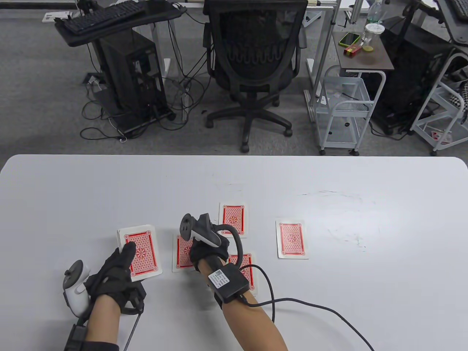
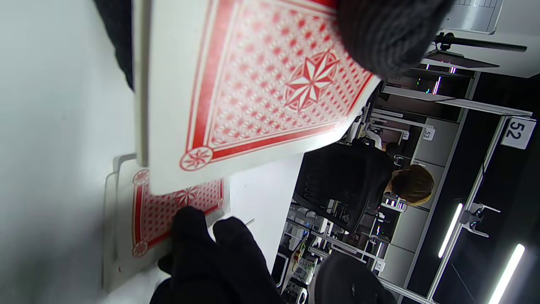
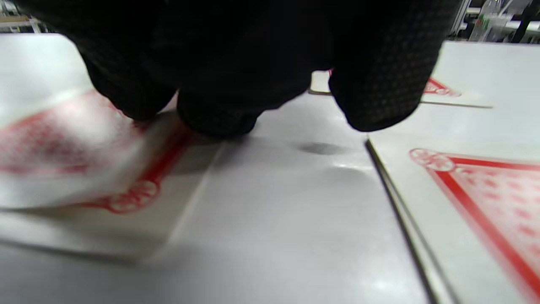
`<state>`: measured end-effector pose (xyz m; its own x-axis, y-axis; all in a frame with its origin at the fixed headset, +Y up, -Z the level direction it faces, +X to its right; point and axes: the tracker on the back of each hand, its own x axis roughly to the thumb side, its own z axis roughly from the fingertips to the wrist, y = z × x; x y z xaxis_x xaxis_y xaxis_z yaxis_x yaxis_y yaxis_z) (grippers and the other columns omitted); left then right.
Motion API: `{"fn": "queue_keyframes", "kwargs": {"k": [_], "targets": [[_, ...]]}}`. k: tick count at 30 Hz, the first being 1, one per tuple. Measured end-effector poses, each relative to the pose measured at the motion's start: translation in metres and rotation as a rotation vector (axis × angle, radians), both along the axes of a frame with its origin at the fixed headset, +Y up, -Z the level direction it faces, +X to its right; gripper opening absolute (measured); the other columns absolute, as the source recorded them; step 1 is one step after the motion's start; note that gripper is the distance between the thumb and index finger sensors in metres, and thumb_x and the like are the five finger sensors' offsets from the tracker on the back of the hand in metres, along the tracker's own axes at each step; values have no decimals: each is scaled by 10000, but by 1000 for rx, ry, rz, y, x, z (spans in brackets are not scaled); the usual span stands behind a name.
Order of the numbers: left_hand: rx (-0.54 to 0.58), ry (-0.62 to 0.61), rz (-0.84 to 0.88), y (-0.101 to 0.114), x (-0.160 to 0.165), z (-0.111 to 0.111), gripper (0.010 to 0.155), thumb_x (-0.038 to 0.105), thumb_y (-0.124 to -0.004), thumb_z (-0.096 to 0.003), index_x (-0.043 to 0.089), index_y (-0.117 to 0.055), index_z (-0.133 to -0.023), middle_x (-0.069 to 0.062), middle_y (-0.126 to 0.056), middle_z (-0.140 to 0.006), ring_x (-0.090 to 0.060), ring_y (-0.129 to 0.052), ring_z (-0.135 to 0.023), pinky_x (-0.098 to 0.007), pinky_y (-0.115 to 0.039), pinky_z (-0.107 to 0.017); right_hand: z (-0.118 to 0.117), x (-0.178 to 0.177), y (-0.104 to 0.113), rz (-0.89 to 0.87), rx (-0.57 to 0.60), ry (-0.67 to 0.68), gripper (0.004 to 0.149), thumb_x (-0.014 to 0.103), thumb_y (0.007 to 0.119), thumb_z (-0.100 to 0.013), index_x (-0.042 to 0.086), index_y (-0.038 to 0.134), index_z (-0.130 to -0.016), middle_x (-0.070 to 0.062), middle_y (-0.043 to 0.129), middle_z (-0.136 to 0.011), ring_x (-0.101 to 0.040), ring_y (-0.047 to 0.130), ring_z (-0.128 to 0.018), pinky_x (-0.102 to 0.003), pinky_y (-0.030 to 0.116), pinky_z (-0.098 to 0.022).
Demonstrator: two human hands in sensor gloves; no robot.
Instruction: Four-player card dealing with fan arrangement
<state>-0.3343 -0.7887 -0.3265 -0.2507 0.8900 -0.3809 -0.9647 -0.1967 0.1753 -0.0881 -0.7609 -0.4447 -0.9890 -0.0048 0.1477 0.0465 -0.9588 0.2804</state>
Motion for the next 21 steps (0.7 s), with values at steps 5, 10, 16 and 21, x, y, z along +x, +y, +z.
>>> {"fn": "queue_keyframes", "kwargs": {"k": [5,10,16,21], "targets": [[11,-14,10,1,6,-1,528,507,-776,-528,265,-678,-987,36,-876,-928,-279,-1006,-762,-448,-884,-524,2,8,21,-123,-3,23,713,463,803,-535,23,550,-1034,-3,883,-683,-84,970,-286,-500,786,-446],[54,-31,84,1,15,-2,527,513,-775,-526,272,-676,-985,44,-876,-926,-270,-1009,-761,-442,-886,-526,14,15,54,-640,-77,59,676,511,723,-561,35,595,-1024,-108,821,-818,-200,1003,-485,-564,734,-508],[125,-67,174,4,37,1,518,520,-795,-515,294,-691,-969,65,-887,-910,-251,-1019,-750,-429,-894,-519,37,8,51,-886,-144,132,664,410,885,-477,78,594,-973,-36,787,-784,-202,982,-524,-601,706,-532],[129,-90,184,1,42,0,528,515,-788,-506,293,-684,-974,60,-878,-921,-259,-1009,-762,-436,-889,-525,32,27,46,-990,-83,90,642,350,928,-428,52,688,-943,-17,904,-676,-173,1073,-431,-565,757,-517]]}}
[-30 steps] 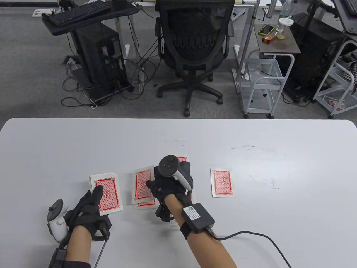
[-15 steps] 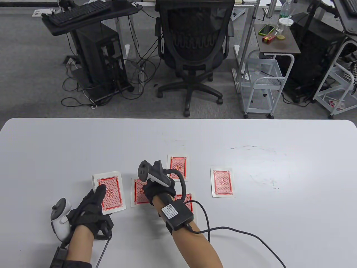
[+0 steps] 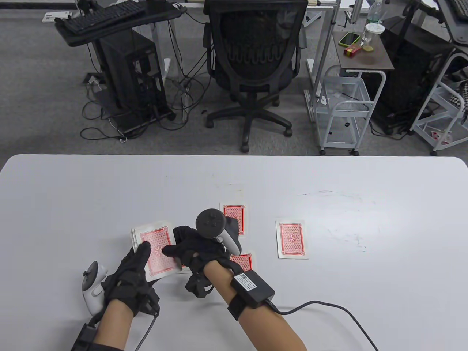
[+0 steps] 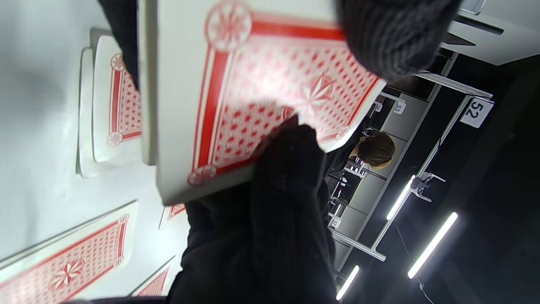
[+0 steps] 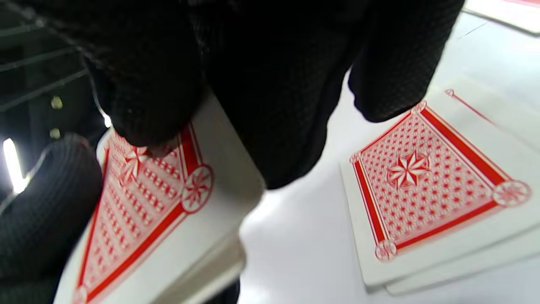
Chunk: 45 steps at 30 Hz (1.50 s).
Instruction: Four-player card dealing with fan arrangement
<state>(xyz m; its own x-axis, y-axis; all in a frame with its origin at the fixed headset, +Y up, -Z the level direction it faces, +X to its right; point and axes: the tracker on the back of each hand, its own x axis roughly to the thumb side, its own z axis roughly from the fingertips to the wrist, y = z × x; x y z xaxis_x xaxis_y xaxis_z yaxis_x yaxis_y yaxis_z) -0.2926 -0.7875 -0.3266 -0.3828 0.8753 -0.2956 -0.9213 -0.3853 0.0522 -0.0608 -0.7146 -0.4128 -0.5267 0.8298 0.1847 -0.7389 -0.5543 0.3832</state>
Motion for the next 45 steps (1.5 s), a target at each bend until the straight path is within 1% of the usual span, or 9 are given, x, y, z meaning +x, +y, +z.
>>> {"fn": "queue_keyframes", "kwargs": {"k": [5,10,14,18,27,34,39,42,45], "targets": [[41,-47,-13,2,3,-5,514,499,-763,-526,306,-658,-991,62,-857,-943,-268,-994,-783,-441,-883,-538,-12,23,-2,-86,-55,46,667,315,885,-458,-9,621,-978,-6,925,-671,-188,1096,-459,-558,765,-516],[-1,4,-20,0,-7,-4,512,501,-764,-533,299,-660,-991,58,-859,-941,-265,-998,-778,-439,-883,-537,-40,65,8,-46,-34,-96,683,326,898,-471,-17,609,-987,-18,926,-656,-142,1041,-305,-515,798,-447],[-15,14,-35,-2,-11,-4,513,507,-764,-534,303,-657,-992,62,-859,-941,-262,-997,-781,-436,-882,-540,-70,94,11,179,-10,-240,724,333,882,-486,-1,537,-1028,-15,885,-668,-121,972,-263,-528,777,-438],[-12,6,-45,-2,-11,-6,513,508,-764,-535,303,-657,-993,63,-860,-942,-260,-997,-782,-435,-884,-539,-96,104,-10,545,3,-365,749,356,882,-481,18,513,-1039,-5,868,-668,-111,955,-263,-526,768,-447],[-35,-5,-85,-2,-10,-6,513,509,-767,-534,301,-661,-991,62,-862,-940,-258,-999,-781,-433,-884,-541,-111,98,-42,989,99,-395,785,465,884,-443,89,545,-1043,-6,855,-726,-123,974,-348,-528,748,-488],[-33,-11,-78,-2,-4,-6,514,513,-765,-534,303,-660,-991,65,-863,-939,-254,-998,-782,-432,-883,-541,-76,84,-4,550,71,-287,698,494,762,-547,66,543,-1052,-87,808,-828,-203,991,-504,-566,717,-520],[-27,-23,-72,-1,4,-5,517,515,-774,-528,298,-668,-985,65,-869,-931,-251,-1003,-776,-435,-883,-539,-34,32,7,116,10,84,715,493,759,-557,36,524,-1055,-105,802,-836,-231,993,-533,-586,708,-529],[-19,-26,-55,-1,9,-3,516,517,-781,-526,298,-673,-980,68,-873,-927,-248,-1005,-772,-434,-884,-537,-10,6,1,117,0,172,804,513,795,-530,15,461,-1066,-95,757,-866,-245,968,-587,-603,692,-543],[-12,-24,-35,-1,13,-1,515,522,-787,-521,301,-678,-974,76,-880,-918,-236,-1009,-768,-426,-888,-535,0,-3,-4,114,31,117,735,423,870,-490,47,525,-1020,-21,784,-778,-194,975,-511,-595,705,-534]]}}
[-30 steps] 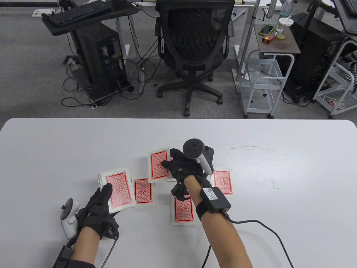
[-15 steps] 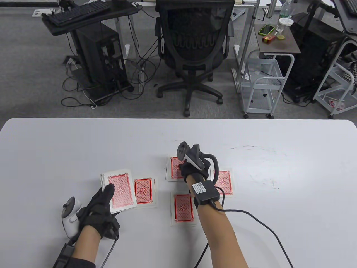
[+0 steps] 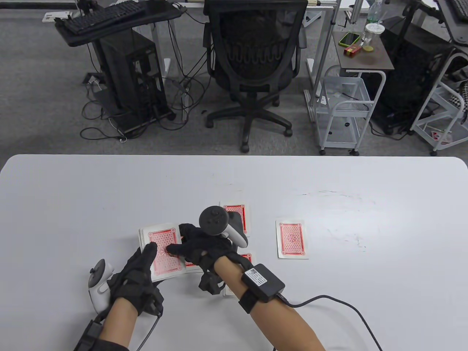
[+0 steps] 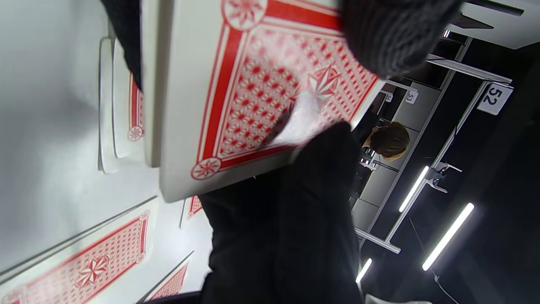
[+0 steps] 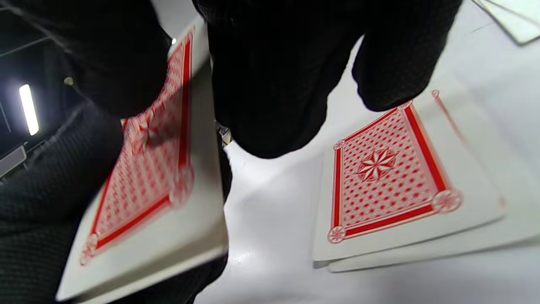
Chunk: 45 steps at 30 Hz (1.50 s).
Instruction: Four-player card dealing with fan arrangement
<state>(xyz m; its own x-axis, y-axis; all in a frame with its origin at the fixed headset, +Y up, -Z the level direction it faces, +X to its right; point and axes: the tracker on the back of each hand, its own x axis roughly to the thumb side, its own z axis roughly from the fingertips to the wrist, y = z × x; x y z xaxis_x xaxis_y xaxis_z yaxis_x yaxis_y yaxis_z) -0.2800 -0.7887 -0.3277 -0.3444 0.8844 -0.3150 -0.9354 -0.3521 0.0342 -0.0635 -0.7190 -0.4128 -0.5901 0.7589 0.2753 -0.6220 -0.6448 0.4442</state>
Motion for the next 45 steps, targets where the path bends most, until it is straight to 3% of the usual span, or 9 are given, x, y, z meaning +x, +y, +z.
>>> {"fn": "queue_keyframes", "kwargs": {"k": [6,9,12,15,22,28,35,41,45], "targets": [[-30,-11,-8,-5,2,0,519,516,-789,-521,304,-672,-980,71,-870,-928,-247,-1000,-777,-431,-880,-543,-7,12,-9,-50,-30,-93,714,371,918,-445,16,622,-989,-9,899,-670,-185,1060,-440,-585,745,-516],[-19,-29,14,-5,4,-2,517,507,-776,-522,299,-671,-983,65,-867,-933,-253,-998,-779,-436,-880,-542,-13,25,-16,-154,-136,-74,683,335,889,-462,-4,613,-987,-4,920,-673,-198,1078,-495,-588,739,-526],[-5,-38,14,-3,6,-2,513,504,-774,-524,298,-672,-983,63,-868,-931,-253,-1000,-778,-436,-881,-541,-18,48,-16,-236,-188,-89,681,335,883,-474,-11,604,-990,-1,922,-678,-210,1072,-528,-582,738,-527],[-6,-35,-3,-3,5,-1,514,503,-777,-523,293,-675,-981,61,-873,-928,-255,-1003,-772,-437,-882,-536,-26,83,-7,-218,-166,-147,705,341,890,-482,-9,579,-1009,-11,911,-679,-200,1043,-429,-543,760,-489],[-13,-46,-28,-5,5,-3,513,506,-777,-525,298,-673,-982,63,-871,-930,-254,-1001,-777,-436,-881,-540,-41,195,13,81,-76,-406,745,325,884,-492,29,500,-1057,-41,838,-733,-158,958,-353,-559,737,-479],[-12,-47,-51,-5,2,-5,513,507,-776,-526,301,-671,-983,64,-868,-933,-252,-999,-781,-435,-880,-544,-53,260,-12,446,-133,-602,749,328,890,-489,50,498,-1063,-53,817,-739,-150,931,-344,-568,723,-486],[-22,-24,-68,-7,-4,-4,515,507,-778,-526,299,-670,-985,65,-868,-933,-252,-999,-780,-434,-879,-545,-55,263,-37,857,-96,-639,787,448,868,-470,100,494,-1070,-75,758,-836,-196,930,-491,-585,679,-545],[-17,-35,-63,-5,1,-4,513,508,-779,-526,299,-673,-983,63,-870,-932,-254,-1000,-778,-434,-880,-543,-41,236,3,739,19,-586,791,495,819,-504,92,469,-1087,-112,702,-904,-229,921,-560,-593,670,-550],[-8,-75,-64,-4,12,-4,512,510,-778,-526,300,-673,-982,67,-870,-930,-251,-1000,-778,-432,-881,-542,-15,179,26,459,58,-444,728,487,772,-546,72,496,-1076,-122,718,-901,-237,942,-583,-586,684,-545]]}}
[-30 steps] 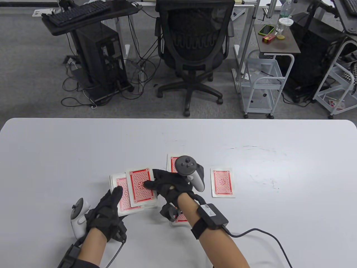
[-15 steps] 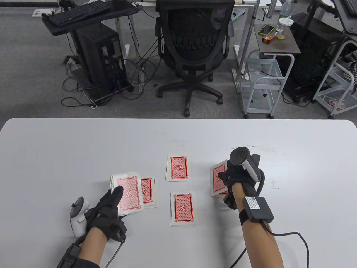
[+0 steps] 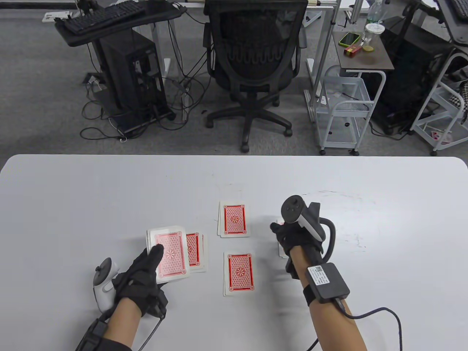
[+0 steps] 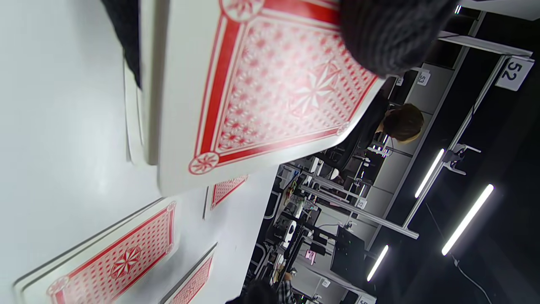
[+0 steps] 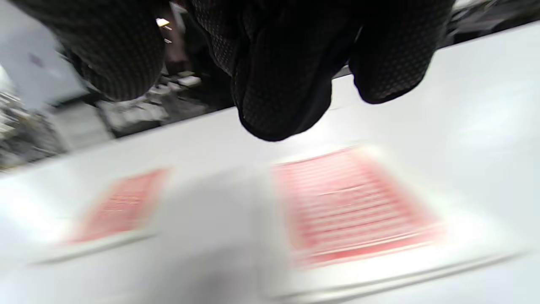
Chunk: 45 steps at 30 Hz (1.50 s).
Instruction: Four-player card dealing with fan arrangement
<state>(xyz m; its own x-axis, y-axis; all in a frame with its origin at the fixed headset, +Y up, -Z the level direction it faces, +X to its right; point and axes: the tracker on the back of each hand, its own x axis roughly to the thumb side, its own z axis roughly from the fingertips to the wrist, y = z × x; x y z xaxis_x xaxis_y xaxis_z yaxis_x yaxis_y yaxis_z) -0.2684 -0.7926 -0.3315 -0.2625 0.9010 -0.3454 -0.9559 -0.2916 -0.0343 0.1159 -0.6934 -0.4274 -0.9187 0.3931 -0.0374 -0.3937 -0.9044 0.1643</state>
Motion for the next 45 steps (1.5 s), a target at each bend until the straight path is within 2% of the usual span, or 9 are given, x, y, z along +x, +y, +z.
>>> {"fn": "queue_keyframes", "kwargs": {"k": [5,8,11,14,19,25,32,41,45], "targets": [[-1,-38,9,0,14,2,512,511,-787,-521,299,-682,-975,68,-879,-920,-246,-1008,-768,-430,-887,-534,41,-86,-11,-453,-24,264,706,484,776,-549,61,531,-1058,-128,729,-897,-263,951,-617,-598,685,-546],[11,-58,-3,1,21,6,506,509,-798,-517,302,-692,-967,71,-888,-910,-240,-1017,-756,-426,-892,-526,53,-120,-26,-524,-80,325,761,451,844,-505,51,495,-1051,-123,679,-911,-309,890,-691,-642,640,-565],[13,-37,21,1,23,10,502,507,-812,-510,306,-705,-957,76,-900,-897,-236,-1025,-743,-424,-897,-518,54,-123,-32,-543,18,216,629,329,919,-452,68,642,-952,-46,812,-753,-226,983,-530,-607,711,-522],[31,-51,-27,3,24,10,506,510,-804,-510,312,-694,-963,78,-887,-909,-236,-1015,-756,-423,-893,-526,51,-121,-37,-543,-21,245,607,335,912,-452,70,664,-940,-36,835,-746,-218,1015,-543,-590,725,-532],[34,-90,37,2,27,8,517,508,-787,-509,297,-689,-971,61,-884,-916,-250,-1011,-761,-433,-888,-527,47,-107,-47,-749,-130,282,553,267,847,-499,49,628,-958,-64,813,-780,-255,1008,-595,-608,705,-544],[48,-90,12,4,26,8,517,504,-777,-509,290,-691,-971,56,-887,-913,-254,-1013,-756,-437,-888,-524,47,-79,-39,-749,-144,273,630,260,864,-505,-12,580,-997,-53,850,-758,-240,1040,-538,-571,739,-521],[34,-23,-44,1,9,6,516,504,-778,-511,290,-690,-973,56,-887,-914,-254,-1012,-758,-437,-887,-526,40,-37,-38,-391,-176,166,720,260,854,-524,-34,459,-1049,-70,809,-785,-173,997,-404,-552,748,-486],[46,-2,-72,0,3,5,516,502,-783,-510,289,-694,-971,55,-889,-912,-256,-1016,-753,-437,-889,-522,40,-55,-65,316,-194,63,780,347,868,-522,-17,438,-1062,-31,806,-753,-106,999,-382,-514,761,-505],[51,-4,-67,0,4,5,515,502,-786,-510,286,-697,-969,53,-892,-909,-257,-1017,-751,-438,-890,-519,41,-55,-58,285,-176,62,782,395,839,-535,2,428,-1071,-40,796,-774,-127,987,-409,-525,743,-516]]}}
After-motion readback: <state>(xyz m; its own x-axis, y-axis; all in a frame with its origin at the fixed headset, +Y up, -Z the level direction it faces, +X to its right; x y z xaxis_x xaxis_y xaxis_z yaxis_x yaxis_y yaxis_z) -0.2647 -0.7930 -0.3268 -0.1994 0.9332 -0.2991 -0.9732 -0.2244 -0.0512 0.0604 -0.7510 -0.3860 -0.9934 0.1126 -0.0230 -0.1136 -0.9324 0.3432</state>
